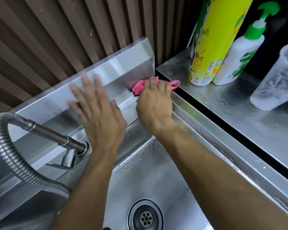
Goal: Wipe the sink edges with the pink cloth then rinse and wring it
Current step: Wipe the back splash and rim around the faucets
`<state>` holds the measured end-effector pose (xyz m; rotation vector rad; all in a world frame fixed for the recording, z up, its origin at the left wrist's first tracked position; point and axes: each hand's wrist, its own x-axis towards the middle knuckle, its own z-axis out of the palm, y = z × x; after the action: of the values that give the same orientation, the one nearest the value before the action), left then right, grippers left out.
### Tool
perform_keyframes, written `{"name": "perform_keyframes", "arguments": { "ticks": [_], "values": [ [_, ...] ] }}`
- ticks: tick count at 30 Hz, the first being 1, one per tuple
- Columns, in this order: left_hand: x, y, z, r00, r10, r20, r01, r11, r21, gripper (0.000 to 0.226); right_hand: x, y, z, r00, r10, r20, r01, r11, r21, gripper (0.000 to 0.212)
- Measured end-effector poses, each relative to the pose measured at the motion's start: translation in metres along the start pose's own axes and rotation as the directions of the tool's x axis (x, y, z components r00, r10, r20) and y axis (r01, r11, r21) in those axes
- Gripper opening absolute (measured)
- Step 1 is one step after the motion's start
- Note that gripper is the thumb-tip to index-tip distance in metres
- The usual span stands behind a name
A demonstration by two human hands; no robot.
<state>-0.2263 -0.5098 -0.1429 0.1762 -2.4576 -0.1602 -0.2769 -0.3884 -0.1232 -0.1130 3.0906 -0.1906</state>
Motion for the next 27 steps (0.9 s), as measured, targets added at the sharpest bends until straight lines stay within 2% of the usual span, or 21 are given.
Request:
{"name": "perform_keyframes", "arguments": {
  "ticks": [2, 4, 7, 10, 13, 17, 19, 24, 27],
  "values": [
    [0.016, 0.015, 0.002, 0.984, 0.179, 0.004, -0.179, 0.983, -0.035, 0.067, 0.003, 0.002, -0.004, 0.996, 0.084, -0.039, -0.081, 0.995, 0.062, 0.059],
    [0.037, 0.029, 0.009, 0.974, 0.226, 0.007, -0.226, 0.972, -0.059, 0.063, 0.013, 0.003, -0.007, 0.993, 0.095, -0.065, -0.092, 0.994, 0.055, 0.053],
    [0.045, 0.036, 0.021, 0.982, 0.186, 0.038, -0.186, 0.983, -0.013, 0.064, 0.02, 0.01, -0.009, 0.998, 0.026, -0.062, -0.024, 0.999, 0.04, 0.043],
    [0.029, 0.032, 0.031, 0.981, 0.173, 0.083, -0.175, 0.984, 0.015, 0.068, 0.006, 0.028, -0.007, 0.997, -0.059, -0.043, 0.06, 0.998, 0.0, 0.053],
    [0.028, 0.033, 0.035, 0.984, 0.164, 0.062, -0.166, 0.986, 0.021, 0.072, -0.028, 0.053, -0.002, 0.999, -0.046, -0.023, 0.044, 0.996, -0.076, 0.061],
    [0.027, 0.038, 0.035, 0.988, 0.144, 0.063, -0.147, 0.988, 0.046, 0.072, -0.055, 0.067, 0.001, 0.998, -0.045, -0.046, 0.042, 0.996, -0.075, 0.06],
    [0.026, 0.039, 0.034, 0.987, 0.144, 0.076, -0.149, 0.987, 0.065, 0.072, -0.049, 0.063, 0.001, 0.997, -0.052, -0.059, 0.048, 0.997, -0.068, 0.058],
    [0.029, 0.039, 0.033, 0.987, 0.142, 0.08, -0.148, 0.986, 0.081, 0.079, 0.004, 0.043, 0.003, 0.977, -0.197, -0.086, 0.193, 0.98, -0.047, 0.054],
    [0.029, 0.038, 0.034, 0.987, 0.144, 0.073, -0.149, 0.986, 0.072, 0.079, 0.002, 0.043, 0.003, 0.98, -0.191, -0.055, 0.188, 0.98, -0.064, 0.055]
  ]
}}
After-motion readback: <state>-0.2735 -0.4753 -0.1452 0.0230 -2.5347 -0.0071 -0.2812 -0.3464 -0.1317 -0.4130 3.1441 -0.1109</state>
